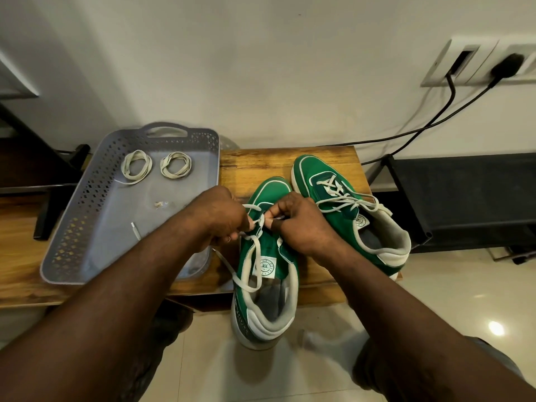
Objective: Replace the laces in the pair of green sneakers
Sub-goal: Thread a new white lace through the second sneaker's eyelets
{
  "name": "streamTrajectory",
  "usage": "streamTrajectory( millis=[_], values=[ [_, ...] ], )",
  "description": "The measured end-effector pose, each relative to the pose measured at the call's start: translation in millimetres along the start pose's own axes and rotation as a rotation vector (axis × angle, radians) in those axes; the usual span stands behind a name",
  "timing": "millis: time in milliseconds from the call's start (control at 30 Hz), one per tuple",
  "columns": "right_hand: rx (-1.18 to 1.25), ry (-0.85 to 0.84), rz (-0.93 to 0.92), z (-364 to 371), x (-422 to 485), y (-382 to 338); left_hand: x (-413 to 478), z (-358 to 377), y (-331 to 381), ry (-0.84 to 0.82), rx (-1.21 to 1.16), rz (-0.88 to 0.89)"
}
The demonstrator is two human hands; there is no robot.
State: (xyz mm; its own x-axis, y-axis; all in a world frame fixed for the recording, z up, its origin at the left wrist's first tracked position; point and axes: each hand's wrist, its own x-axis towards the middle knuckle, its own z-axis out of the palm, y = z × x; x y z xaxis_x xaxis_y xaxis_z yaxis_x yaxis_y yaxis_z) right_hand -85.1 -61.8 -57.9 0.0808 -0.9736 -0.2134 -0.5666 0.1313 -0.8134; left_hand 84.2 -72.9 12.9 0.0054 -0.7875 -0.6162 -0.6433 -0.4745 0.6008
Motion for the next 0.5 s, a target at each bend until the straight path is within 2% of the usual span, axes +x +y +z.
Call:
streamTrajectory(
  millis=[233,400,433,500],
  values=[
    [-0.241,0.009,-0.060,-1.0,-3.4,-1.6,2.4,5.2,-0.5,0.069,0.094,0.147],
    [-0.085,-0.001,-0.048,-8.8,-4.7,-2.3,-0.4,-0.5,-2.6,0.052,0.112,0.195],
    [-0.076,-0.001,-0.054,-8.7,-4.4,-2.4,0.1,-1.0,-3.1,0.078,0.168,0.202],
    [-0.105,0.012,-0.068,-4.2,-5.3,-4.0,0.5,0.0,-1.1,0.185,0.438,0.227]
  ],
)
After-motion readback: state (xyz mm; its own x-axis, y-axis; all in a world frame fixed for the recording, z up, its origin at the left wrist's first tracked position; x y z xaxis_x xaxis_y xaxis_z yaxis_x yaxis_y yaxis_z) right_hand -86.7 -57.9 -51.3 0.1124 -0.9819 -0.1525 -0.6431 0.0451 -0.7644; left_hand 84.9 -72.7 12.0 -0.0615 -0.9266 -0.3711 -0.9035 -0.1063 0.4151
